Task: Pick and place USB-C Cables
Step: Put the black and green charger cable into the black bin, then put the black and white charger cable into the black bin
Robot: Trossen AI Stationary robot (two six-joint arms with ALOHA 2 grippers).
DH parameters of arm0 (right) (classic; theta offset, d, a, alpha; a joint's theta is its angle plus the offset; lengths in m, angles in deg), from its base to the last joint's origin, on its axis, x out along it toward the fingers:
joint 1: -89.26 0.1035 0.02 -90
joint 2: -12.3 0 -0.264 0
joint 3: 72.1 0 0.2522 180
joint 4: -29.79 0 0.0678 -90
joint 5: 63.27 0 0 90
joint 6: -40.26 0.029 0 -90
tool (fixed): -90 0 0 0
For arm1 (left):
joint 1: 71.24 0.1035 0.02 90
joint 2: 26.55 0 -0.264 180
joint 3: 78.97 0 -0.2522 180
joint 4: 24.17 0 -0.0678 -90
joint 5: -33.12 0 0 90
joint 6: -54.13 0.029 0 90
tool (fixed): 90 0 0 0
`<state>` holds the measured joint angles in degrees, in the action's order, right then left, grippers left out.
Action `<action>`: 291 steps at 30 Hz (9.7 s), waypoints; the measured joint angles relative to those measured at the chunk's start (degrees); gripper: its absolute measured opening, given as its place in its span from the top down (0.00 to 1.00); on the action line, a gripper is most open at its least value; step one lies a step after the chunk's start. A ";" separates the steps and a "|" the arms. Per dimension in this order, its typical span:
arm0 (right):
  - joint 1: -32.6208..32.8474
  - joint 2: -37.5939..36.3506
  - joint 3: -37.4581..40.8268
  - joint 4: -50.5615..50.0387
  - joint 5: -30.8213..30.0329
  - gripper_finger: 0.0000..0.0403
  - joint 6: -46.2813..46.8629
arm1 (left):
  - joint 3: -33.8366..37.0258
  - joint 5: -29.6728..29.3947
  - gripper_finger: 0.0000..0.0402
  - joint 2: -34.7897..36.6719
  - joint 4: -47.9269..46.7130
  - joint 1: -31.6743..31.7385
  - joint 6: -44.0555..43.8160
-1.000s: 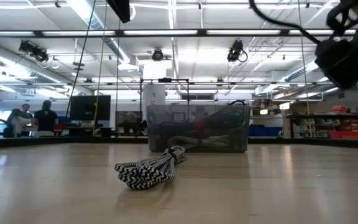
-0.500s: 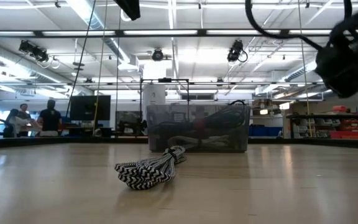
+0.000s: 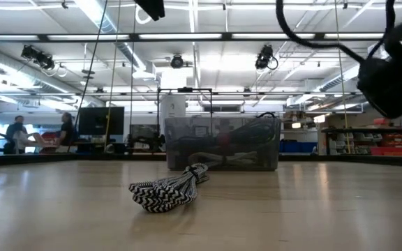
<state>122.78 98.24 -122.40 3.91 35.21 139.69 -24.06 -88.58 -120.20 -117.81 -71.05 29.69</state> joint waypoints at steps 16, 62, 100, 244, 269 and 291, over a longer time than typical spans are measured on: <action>0.87 -2.48 0.00 -1.89 -2.61 0.44 12.38 | 0.00 -0.01 0.62 -0.02 0.66 0.00 2.91; -6.87 -1.05 -12.38 1.46 -11.65 0.95 -15.34 | 0.00 0.06 0.62 -0.04 0.73 0.02 5.59; -51.73 20.90 -59.07 -52.88 18.34 0.96 -122.57 | 0.00 1.81 0.62 -0.04 -8.61 1.04 -0.48; -44.04 -9.39 -91.17 -77.90 -3.87 0.61 -109.11 | -0.12 29.08 0.34 -41.81 21.71 -20.21 -77.97; -44.04 -11.60 -91.17 -77.90 -3.87 0.61 -109.09 | -0.81 28.16 0.94 -37.39 8.57 -18.58 -66.98; -45.44 -8.39 -91.19 -77.07 -8.11 0.61 -96.55 | -20.47 23.42 0.94 -25.71 -9.91 2.59 25.40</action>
<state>77.34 89.85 -213.58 -73.16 27.09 43.14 -44.53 -65.16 -145.90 -127.72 -68.47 55.09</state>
